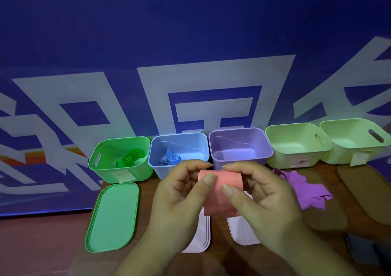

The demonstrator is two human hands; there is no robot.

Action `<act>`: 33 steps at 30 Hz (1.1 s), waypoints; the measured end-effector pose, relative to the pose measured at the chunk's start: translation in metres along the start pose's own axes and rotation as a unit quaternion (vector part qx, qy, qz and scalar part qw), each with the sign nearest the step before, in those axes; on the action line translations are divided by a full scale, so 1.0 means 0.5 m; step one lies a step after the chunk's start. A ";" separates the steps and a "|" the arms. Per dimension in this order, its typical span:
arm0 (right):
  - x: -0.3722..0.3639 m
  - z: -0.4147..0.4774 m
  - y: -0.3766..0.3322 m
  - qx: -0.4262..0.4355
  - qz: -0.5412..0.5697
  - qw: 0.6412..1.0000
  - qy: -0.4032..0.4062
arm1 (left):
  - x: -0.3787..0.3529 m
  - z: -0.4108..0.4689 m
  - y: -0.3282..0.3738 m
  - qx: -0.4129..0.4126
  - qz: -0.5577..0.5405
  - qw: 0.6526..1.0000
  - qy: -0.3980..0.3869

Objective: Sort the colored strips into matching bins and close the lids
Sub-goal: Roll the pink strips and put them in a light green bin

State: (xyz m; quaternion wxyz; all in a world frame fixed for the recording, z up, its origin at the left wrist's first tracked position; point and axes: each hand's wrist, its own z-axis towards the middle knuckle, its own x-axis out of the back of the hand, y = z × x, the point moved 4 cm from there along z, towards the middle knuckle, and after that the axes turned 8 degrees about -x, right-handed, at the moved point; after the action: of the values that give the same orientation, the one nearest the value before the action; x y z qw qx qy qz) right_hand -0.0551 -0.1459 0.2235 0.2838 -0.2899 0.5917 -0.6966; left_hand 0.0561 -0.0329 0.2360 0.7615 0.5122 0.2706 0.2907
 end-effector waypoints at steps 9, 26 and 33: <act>0.002 0.014 0.005 -0.073 0.135 0.988 0.012 | 0.004 -0.003 -0.014 0.016 0.014 0.999 -0.048; 0.000 0.021 0.012 -0.077 0.108 0.991 0.033 | 0.005 0.000 -0.023 0.006 0.009 0.999 -0.051; 0.001 0.013 0.010 -0.043 0.048 0.998 0.026 | 0.001 0.004 -0.027 0.043 -0.069 0.996 -0.034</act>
State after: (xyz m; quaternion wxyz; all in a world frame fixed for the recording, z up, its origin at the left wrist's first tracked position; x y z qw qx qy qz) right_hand -0.0506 -0.1513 0.2196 0.2883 -0.2547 0.6413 -0.6639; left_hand 0.0601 -0.0377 0.2236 0.7658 0.5341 0.2916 0.2080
